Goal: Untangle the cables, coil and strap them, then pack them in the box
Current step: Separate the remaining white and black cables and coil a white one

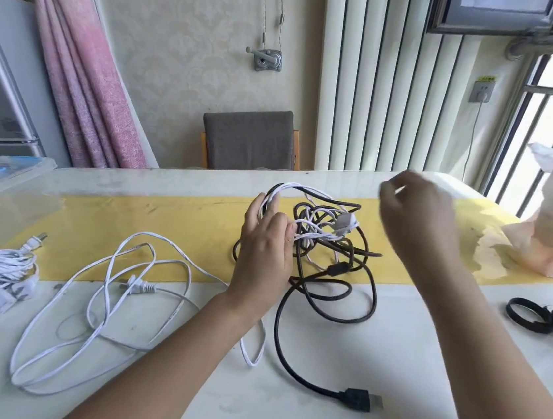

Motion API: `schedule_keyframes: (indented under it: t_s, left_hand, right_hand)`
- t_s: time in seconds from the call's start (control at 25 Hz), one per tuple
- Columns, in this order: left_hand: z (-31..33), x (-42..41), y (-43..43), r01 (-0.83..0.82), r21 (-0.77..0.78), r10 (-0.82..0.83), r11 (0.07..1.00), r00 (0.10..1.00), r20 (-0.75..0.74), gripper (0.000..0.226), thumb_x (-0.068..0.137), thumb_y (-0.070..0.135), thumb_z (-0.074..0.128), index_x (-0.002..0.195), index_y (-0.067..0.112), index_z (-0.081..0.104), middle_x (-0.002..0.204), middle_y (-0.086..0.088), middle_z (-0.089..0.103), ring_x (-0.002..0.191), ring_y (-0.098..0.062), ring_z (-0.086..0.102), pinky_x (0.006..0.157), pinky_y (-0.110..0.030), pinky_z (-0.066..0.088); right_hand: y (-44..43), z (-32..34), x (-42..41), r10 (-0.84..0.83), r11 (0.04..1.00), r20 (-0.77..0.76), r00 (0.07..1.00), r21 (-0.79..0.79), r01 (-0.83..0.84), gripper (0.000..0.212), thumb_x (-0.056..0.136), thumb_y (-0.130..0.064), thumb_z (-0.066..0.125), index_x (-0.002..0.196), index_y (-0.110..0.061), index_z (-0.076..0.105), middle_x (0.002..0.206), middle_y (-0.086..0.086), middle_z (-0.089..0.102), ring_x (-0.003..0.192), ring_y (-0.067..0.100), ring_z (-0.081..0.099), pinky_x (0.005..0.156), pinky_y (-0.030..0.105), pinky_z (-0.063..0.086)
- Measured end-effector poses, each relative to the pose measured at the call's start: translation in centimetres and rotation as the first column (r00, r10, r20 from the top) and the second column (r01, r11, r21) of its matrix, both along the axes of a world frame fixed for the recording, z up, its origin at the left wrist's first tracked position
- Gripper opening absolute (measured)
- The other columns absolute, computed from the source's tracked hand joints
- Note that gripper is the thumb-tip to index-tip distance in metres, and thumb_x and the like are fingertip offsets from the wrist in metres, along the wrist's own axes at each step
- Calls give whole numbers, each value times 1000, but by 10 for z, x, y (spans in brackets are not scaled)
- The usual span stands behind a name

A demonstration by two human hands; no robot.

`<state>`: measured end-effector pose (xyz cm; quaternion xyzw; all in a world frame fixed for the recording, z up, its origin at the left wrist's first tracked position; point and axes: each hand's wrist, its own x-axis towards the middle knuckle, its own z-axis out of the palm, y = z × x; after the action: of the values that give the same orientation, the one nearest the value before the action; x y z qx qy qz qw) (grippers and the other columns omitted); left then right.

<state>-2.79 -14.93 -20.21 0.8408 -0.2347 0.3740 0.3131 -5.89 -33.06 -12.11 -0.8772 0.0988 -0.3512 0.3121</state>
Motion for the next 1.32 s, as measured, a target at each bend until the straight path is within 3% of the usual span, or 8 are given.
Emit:
schedule_keyframes:
  t_s: [0.2, 0.4, 0.52, 0.76, 0.92, 1.08, 1.16, 1.32]
  left_hand:
    - [11, -8, -5, 77, 142, -109, 987, 966, 234, 24, 97, 7, 39, 78, 0, 52, 139, -25, 47, 136, -36, 27, 112, -36, 26]
    - [18, -16, -10, 238, 181, -276, 954, 935, 225, 20, 97, 8, 41, 88, -2, 56, 131, -23, 55, 133, -29, 37, 109, -33, 35]
    - [13, -3, 12, 92, 1, -91, 996, 991, 101, 35, 98, 27, 37, 85, 4, 60, 81, -12, 70, 71, -26, 63, 61, -40, 51]
    - [20, -7, 12, 44, 21, -45, 999, 998, 42, 55, 94, 52, 41, 54, 18, 26, 47, 1, 17, 48, -27, 21, 44, -32, 19]
    - [14, 1, 15, 138, -295, -251, 945, 886, -390, 66, 92, 62, 41, 42, 18, 45, 51, -18, 54, 54, -32, 53, 57, -32, 39]
    - [23, -2, 8, 266, -557, -562, 787, 682, -468, 61, 93, 51, 49, 40, 22, 39, 62, 2, 63, 87, -11, 65, 90, -28, 41]
    - [26, -7, -1, 304, -580, -613, 756, 638, -466, 54, 90, 44, 47, 41, 22, 42, 81, 10, 71, 102, 2, 60, 99, -19, 35]
    - [28, -12, -2, 322, -720, -755, 614, 506, -418, 44, 94, 30, 46, 56, 18, 65, 96, -1, 74, 94, -9, 66, 84, -23, 49]
  right_hand:
    - [21, -23, 9, 104, 985, -633, 767, -40, -167, 50, 87, -51, 56, 62, -9, 46, 63, 6, 51, 60, 23, 49, 53, 29, 37]
    - [10, -31, 23, 467, 831, -470, 749, 524, -189, 21, 79, -12, 65, 62, -2, 61, 56, 8, 54, 52, 18, 47, 50, 24, 41]
    - [-1, -23, 19, 678, 500, -181, 712, 824, -267, 13, 83, -13, 66, 88, -2, 72, 78, 11, 62, 64, 18, 56, 62, 26, 50]
    - [24, -22, 11, 393, 902, -257, 883, 293, -316, 40, 87, -31, 47, 57, -5, 52, 48, 3, 46, 48, 18, 37, 50, 27, 29]
    - [9, -10, 14, 682, 65, 223, 697, 930, -361, 31, 76, -15, 35, 49, -11, 51, 59, 5, 55, 54, 19, 51, 58, 24, 45]
    - [-25, -9, 20, 353, -687, 708, 611, 640, -344, 17, 64, -5, 40, 61, -8, 57, 60, 1, 53, 57, 12, 48, 78, 15, 46]
    - [-41, -15, 25, 213, -838, 816, 537, 435, -330, 14, 77, 2, 46, 67, -4, 54, 55, 5, 50, 42, 9, 40, 42, 18, 42]
    - [-53, -23, 32, 274, -650, 668, 692, 658, -379, 6, 83, 1, 52, 80, 4, 57, 63, 12, 57, 41, 11, 48, 43, 24, 50]
